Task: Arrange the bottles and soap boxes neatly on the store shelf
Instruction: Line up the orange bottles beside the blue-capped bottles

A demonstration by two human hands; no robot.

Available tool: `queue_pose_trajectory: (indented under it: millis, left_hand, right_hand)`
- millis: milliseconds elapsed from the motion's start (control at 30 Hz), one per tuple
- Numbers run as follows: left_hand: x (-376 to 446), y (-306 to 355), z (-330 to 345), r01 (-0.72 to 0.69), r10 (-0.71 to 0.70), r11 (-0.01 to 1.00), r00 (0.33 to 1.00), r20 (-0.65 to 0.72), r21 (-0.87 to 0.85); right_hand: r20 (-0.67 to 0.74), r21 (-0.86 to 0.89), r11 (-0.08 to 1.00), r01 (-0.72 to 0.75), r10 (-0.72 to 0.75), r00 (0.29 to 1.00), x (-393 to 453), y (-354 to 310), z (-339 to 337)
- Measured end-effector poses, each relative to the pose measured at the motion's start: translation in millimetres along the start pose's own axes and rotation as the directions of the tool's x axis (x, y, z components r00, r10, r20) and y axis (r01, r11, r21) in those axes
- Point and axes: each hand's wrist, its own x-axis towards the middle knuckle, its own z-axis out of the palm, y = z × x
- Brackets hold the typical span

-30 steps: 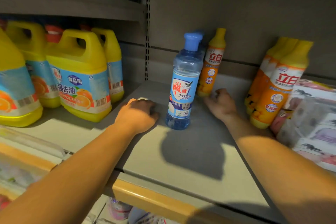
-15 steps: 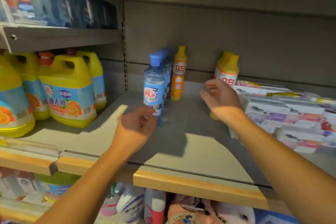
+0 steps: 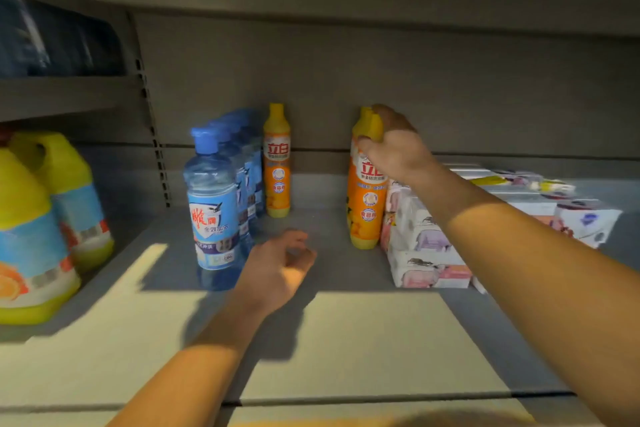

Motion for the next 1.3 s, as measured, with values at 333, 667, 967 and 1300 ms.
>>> queue_pose_trajectory:
  millis: [333,667,967,1300]
  left_hand:
    - [-7.8,-2.3,1.0,-0.004,0.006,0.996,1.000,0.017,-0.090]
    - [-13.5,-1.6,0.0,-0.076,0.063,0.970,0.996,-0.065,-0.230]
    - [-12.7,5.3,-7.5,0.176,-0.033,0.806,0.966,0.255,-0.565]
    - [-13.9,8.5,-17.3,0.716,-0.188,0.461,0.656,0.731,-0.524]
  right_hand:
    - [-0.201,0.273,0.931,0.241,-0.190,0.961,-40.7,-27.3,18.7]
    - [-0.126,0.738,0.672,0.061,0.048,0.991,-62.8,-54.1,13.1]
    - [0.327,0.854,0.389,-0.345,0.114,0.938,-95.3,-4.2,78.0]
    - [0.566,0.813,0.021,-0.581,0.201,0.800,-98.8,28.3,108.1]
